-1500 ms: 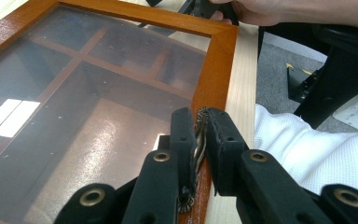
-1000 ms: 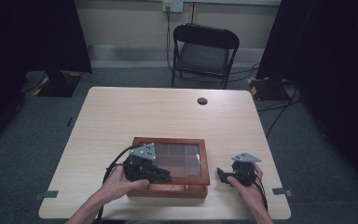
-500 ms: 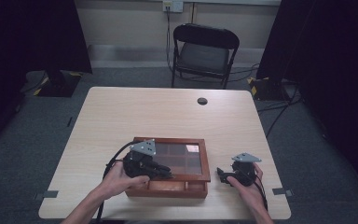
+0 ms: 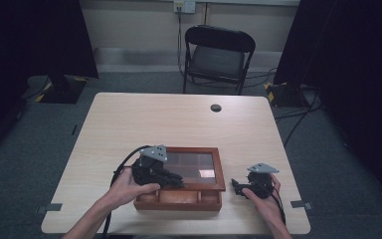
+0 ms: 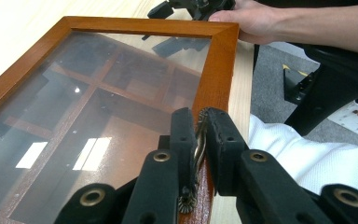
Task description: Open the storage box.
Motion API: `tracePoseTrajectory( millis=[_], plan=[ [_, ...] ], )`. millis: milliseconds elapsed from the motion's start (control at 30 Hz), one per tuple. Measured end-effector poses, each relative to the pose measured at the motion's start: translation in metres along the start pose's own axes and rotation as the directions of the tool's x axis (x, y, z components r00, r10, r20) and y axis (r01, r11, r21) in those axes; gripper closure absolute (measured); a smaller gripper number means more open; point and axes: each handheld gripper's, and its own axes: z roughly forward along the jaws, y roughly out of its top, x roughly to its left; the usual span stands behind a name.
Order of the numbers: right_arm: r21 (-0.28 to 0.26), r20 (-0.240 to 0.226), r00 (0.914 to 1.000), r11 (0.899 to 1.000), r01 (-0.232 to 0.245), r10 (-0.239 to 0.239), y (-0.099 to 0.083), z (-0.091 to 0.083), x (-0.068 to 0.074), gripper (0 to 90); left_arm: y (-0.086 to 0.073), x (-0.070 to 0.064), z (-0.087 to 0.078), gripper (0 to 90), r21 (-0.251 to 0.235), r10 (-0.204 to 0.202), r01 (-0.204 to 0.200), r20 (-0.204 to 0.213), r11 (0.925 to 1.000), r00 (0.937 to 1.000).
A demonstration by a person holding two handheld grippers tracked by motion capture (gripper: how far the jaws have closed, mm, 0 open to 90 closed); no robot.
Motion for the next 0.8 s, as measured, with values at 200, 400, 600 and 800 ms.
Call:
tracePoseTrajectory(
  millis=[200,400,600,800],
  plan=[
    [0.001,0.001,1.0000,1.000,0.000,0.000,0.000,0.000,0.000,12.1,0.002,0.000,-0.001,81.3,-0.005,-0.008,0.008,0.000,1.0000,1.0000],
    [0.000,0.000,1.0000,1.000,0.000,0.000,0.000,0.000,0.000,12.1,0.004,0.002,-0.003,81.3,0.001,-0.005,0.005,0.003,1.0000,1.0000],
    [0.000,0.000,1.0000,1.000,0.000,0.000,0.000,0.000,0.000,12.1,0.010,0.002,-0.006,81.3,0.000,-0.001,0.001,-0.008,1.0000,1.0000],
    [0.000,0.001,1.0000,1.000,0.001,-0.001,0.000,0.000,0.000,12.1,0.012,0.002,-0.007,81.3,-0.004,0.001,-0.001,-0.005,1.0000,1.0000]
  ],
)
